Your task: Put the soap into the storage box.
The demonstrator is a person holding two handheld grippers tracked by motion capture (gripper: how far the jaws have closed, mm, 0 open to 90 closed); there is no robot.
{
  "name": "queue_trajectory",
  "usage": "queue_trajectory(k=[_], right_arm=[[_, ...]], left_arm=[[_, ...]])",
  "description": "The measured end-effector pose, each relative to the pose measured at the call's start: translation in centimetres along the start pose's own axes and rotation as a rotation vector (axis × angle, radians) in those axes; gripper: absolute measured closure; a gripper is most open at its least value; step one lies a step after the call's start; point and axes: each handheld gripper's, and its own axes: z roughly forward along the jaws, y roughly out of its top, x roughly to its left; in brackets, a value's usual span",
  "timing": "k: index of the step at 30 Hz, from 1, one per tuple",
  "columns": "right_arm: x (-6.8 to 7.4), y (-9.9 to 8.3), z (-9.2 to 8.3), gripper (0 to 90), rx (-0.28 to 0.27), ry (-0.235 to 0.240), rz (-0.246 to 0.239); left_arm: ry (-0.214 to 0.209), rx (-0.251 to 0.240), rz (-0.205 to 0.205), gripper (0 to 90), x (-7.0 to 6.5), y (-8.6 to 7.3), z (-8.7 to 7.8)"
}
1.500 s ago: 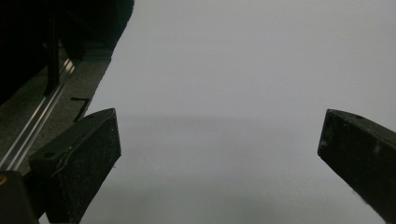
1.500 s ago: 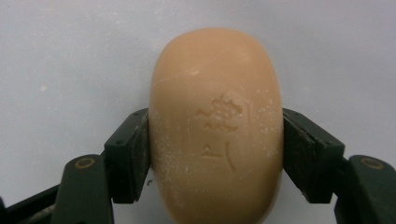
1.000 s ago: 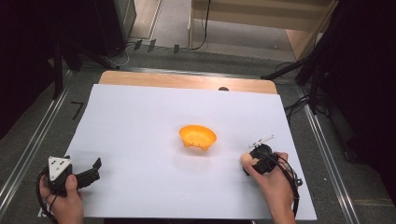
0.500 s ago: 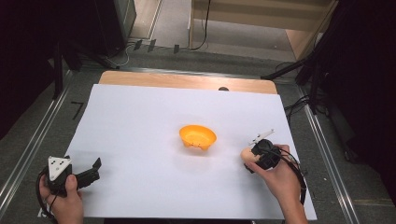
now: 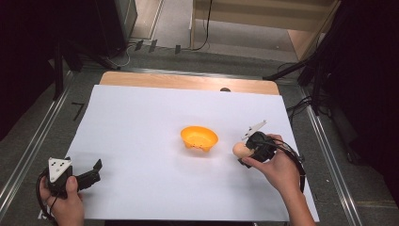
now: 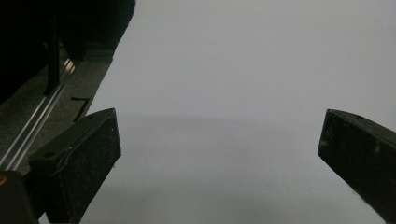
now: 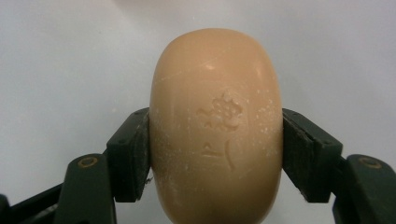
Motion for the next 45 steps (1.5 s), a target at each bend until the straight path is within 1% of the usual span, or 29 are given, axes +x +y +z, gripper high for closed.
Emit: queue_trajectory(k=[1, 2, 3, 4, 6, 7, 8, 9, 10, 12, 14, 15, 16, 17, 18, 20, 21, 22, 25, 27, 28, 29, 31, 32, 38, 40, 42, 44, 45], right_arm=[[0.0, 0.0, 0.0, 32.9, 0.000, 0.000, 0.000], [0.0, 0.2, -0.1, 32.9, -0.006, -0.001, -0.017], [0.0, 0.6, -0.2, 32.9, -0.016, 0.011, -0.032], [0.2, 1.2, -0.4, 32.9, -0.030, 0.033, -0.064], [0.5, 1.9, -0.6, 32.9, -0.031, 0.036, -0.095], [0.5, 1.9, -0.6, 32.9, -0.031, 0.036, -0.095], [0.6, 2.3, -0.6, 32.8, -0.032, 0.039, -0.110], [0.7, 3.0, -0.7, 32.9, -0.035, 0.040, -0.147], [0.7, 3.0, -0.7, 32.9, -0.035, 0.040, -0.147], [0.8, 3.8, -0.8, 32.9, -0.040, 0.049, -0.180], [0.9, 4.1, -0.9, 32.9, -0.033, 0.051, -0.186], [0.9, 4.4, -0.9, 32.8, -0.039, 0.051, -0.206], [0.9, 4.6, -0.9, 32.8, -0.032, 0.052, -0.209], [0.9, 5.0, -0.9, 32.8, -0.035, 0.056, -0.230], [0.9, 5.0, -0.9, 32.8, -0.035, 0.056, -0.230], [0.8, 5.4, -0.9, 32.8, -0.046, 0.073, -0.252], [0.9, 5.8, -0.9, 32.9, -0.060, 0.082, -0.279], [0.9, 5.8, -0.9, 32.9, -0.060, 0.082, -0.279], [0.9, 6.6, -1.1, 32.8, -0.080, 0.106, -0.318], [0.9, 6.8, -1.1, 32.8, -0.078, 0.110, -0.318], [0.9, 7.0, -1.2, 32.8, -0.083, 0.113, -0.327], [0.9, 7.5, -1.1, 32.8, -0.090, 0.113, -0.353], [1.0, 7.7, -1.1, 32.8, -0.084, 0.116, -0.355], [1.1, 8.1, -1.0, 32.8, -0.088, 0.119, -0.369], [1.3, 9.2, -0.7, 32.8, -0.086, 0.124, -0.376], [1.5, 9.9, -0.4, 32.8, -0.089, 0.130, -0.394], [1.6, 10.1, -0.3, 32.8, -0.083, 0.130, -0.394], [1.7, 10.8, 0.0, 32.8, -0.082, 0.132, -0.414], [1.7, 10.8, 0.0, 32.8, -0.082, 0.132, -0.414]], left_arm=[[0.000, 0.000, 0.000, 0.0, 0.0, 0.0, 0.0], [0.001, 0.000, 0.000, 0.0, 0.0, 0.0, 0.0], [0.001, 0.002, 0.000, 0.0, 0.0, 0.0, 0.0], [0.001, 0.003, 0.000, 0.0, 0.0, 0.0, 0.0], [0.000, 0.001, -0.001, 0.0, 0.0, 0.0, 0.0], [0.000, 0.001, -0.001, 0.0, 0.0, 0.0, 0.0], [0.000, 0.002, -0.001, 0.0, 0.0, 0.0, 0.0], [0.000, 0.000, -0.002, 0.0, 0.0, 0.0, 0.0], [0.000, 0.000, -0.002, 0.0, 0.0, 0.0, 0.0], [-0.001, -0.001, -0.003, 0.0, 0.0, 0.0, 0.0], [-0.001, -0.001, -0.004, 0.0, 0.0, 0.0, 0.0], [0.000, -0.002, -0.004, 0.0, 0.0, 0.0, 0.0], [0.001, -0.002, -0.005, 0.0, 0.0, 0.0, 0.0], [0.001, -0.002, -0.004, 0.0, 0.0, 0.0, 0.0], [0.001, -0.002, -0.004, 0.0, 0.0, 0.0, 0.0], [0.001, -0.002, -0.004, 0.0, 0.0, 0.0, 0.0], [0.003, -0.001, -0.004, 0.0, 0.0, 0.0, 0.0], [0.003, -0.001, -0.004, 0.0, 0.0, 0.0, 0.0], [0.003, 0.001, -0.003, 0.0, 0.0, 0.0, 0.0], [0.003, 0.000, -0.003, 0.0, 0.0, 0.0, 0.0], [0.003, 0.000, -0.003, 0.0, 0.0, 0.0, 0.0], [0.003, 0.000, -0.003, 0.0, 0.0, 0.0, 0.0], [0.001, 0.000, -0.004, 0.0, 0.0, 0.0, 0.0], [0.003, 0.000, -0.004, 0.0, 0.0, 0.0, 0.0], [0.000, 0.000, -0.003, 0.0, 0.0, 0.0, 0.0], [0.001, 0.002, -0.004, 0.0, 0.0, 0.0, 0.0], [0.000, 0.003, -0.004, 0.0, 0.0, 0.0, 0.0], [0.000, 0.004, -0.005, 0.0, 0.0, 0.0, 0.0], [-0.001, 0.003, -0.005, 0.0, 0.0, 0.0, 0.0]])
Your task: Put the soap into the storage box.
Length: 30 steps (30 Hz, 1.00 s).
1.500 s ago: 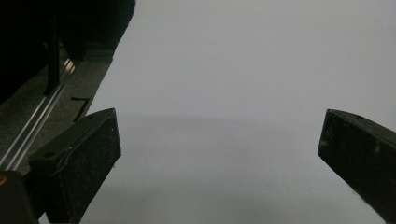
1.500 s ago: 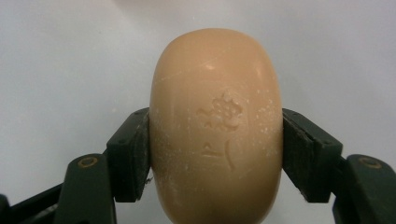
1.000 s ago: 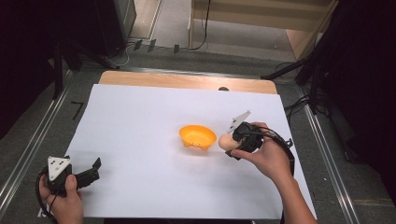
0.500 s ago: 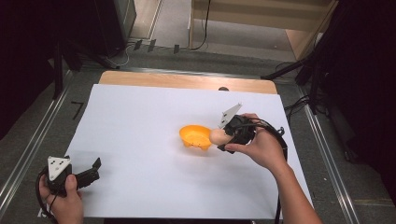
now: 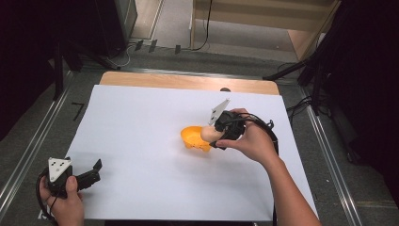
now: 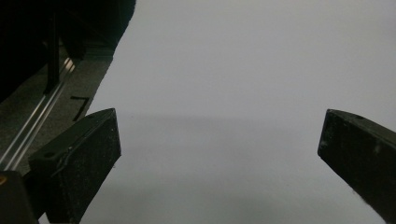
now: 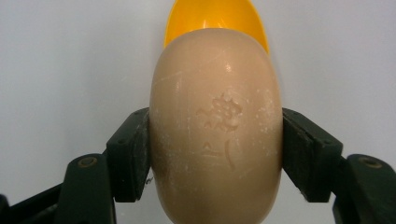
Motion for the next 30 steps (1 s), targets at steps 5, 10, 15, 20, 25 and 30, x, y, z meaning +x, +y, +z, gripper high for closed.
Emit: queue_trajectory(k=[5, 10, 15, 20, 25, 30], right_arm=[[-0.3, 1.2, 0.5, 32.8, -0.004, 0.010, -0.022], [-0.5, 2.0, 0.9, 32.8, 0.003, 0.018, -0.045], [-0.7, 2.8, 1.5, 32.8, 0.016, 0.031, -0.057], [-1.1, 3.1, 2.2, 32.8, 0.019, 0.035, -0.053], [-1.1, 3.4, 2.6, 32.7, 0.045, 0.032, -0.040], [-1.2, 3.6, 2.7, 32.7, 0.053, 0.032, -0.021]], left_arm=[[0.001, 0.002, 0.001, 0.0, 0.0, 0.0, 0.0], [0.000, 0.001, 0.000, 0.0, 0.0, 0.0, 0.0], [0.000, 0.002, 0.001, 0.0, 0.0, 0.0, 0.0], [-0.001, 0.004, -0.002, 0.0, 0.1, 0.0, 0.1], [-0.001, 0.004, -0.003, 0.0, 0.0, 0.0, 0.1], [-0.001, 0.006, 0.000, 0.0, 0.0, 0.0, 0.1]])
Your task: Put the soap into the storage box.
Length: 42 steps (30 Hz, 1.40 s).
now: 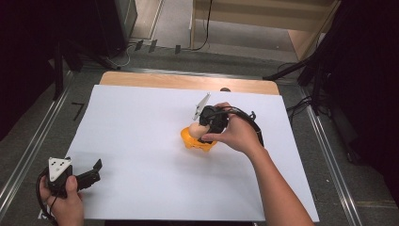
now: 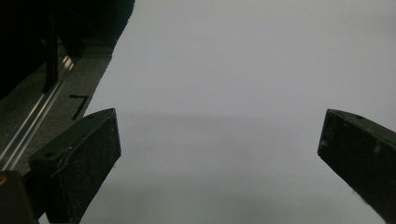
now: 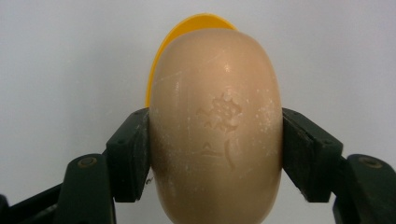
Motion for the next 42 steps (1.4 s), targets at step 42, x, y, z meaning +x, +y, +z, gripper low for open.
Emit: queue_trajectory(k=[42], right_arm=[[-0.1, -2.0, -0.7, 30.0, -0.017, 0.020, 0.119]], left_arm=[[0.000, 0.004, 0.001, 0.0, 0.0, 0.0, 0.0]])
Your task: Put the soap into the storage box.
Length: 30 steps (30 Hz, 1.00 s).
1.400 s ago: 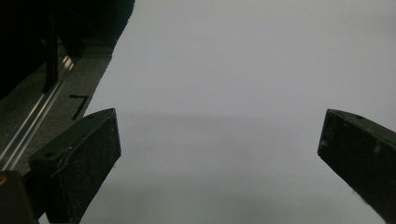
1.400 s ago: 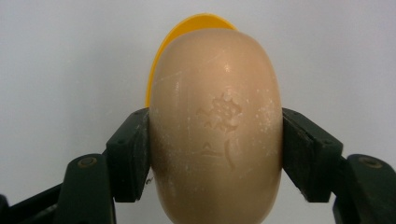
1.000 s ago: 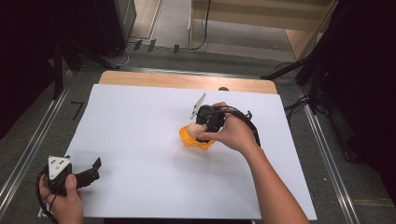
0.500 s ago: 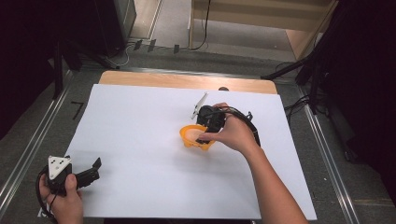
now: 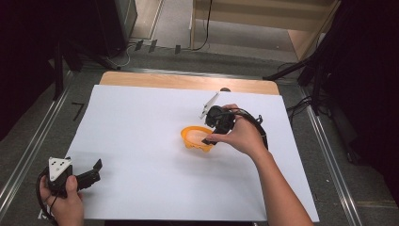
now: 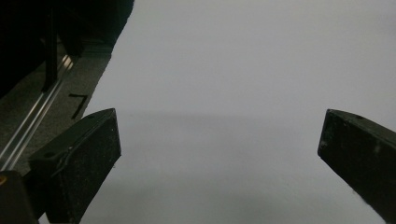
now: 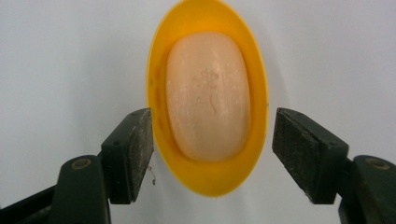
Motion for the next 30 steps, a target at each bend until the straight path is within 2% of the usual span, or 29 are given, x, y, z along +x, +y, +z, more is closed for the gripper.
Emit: queue_trajectory(k=[6, 30], right_arm=[[-0.2, -2.2, -0.9, 29.9, -0.032, -0.002, 0.032], [-0.2, -8.9, -1.4, 29.8, -0.040, -0.014, 0.126]], left_arm=[[0.000, 0.001, 0.002, 0.0, 0.0, 0.0, 0.0], [0.000, -0.002, 0.001, 0.0, -0.1, 0.0, 0.0]])
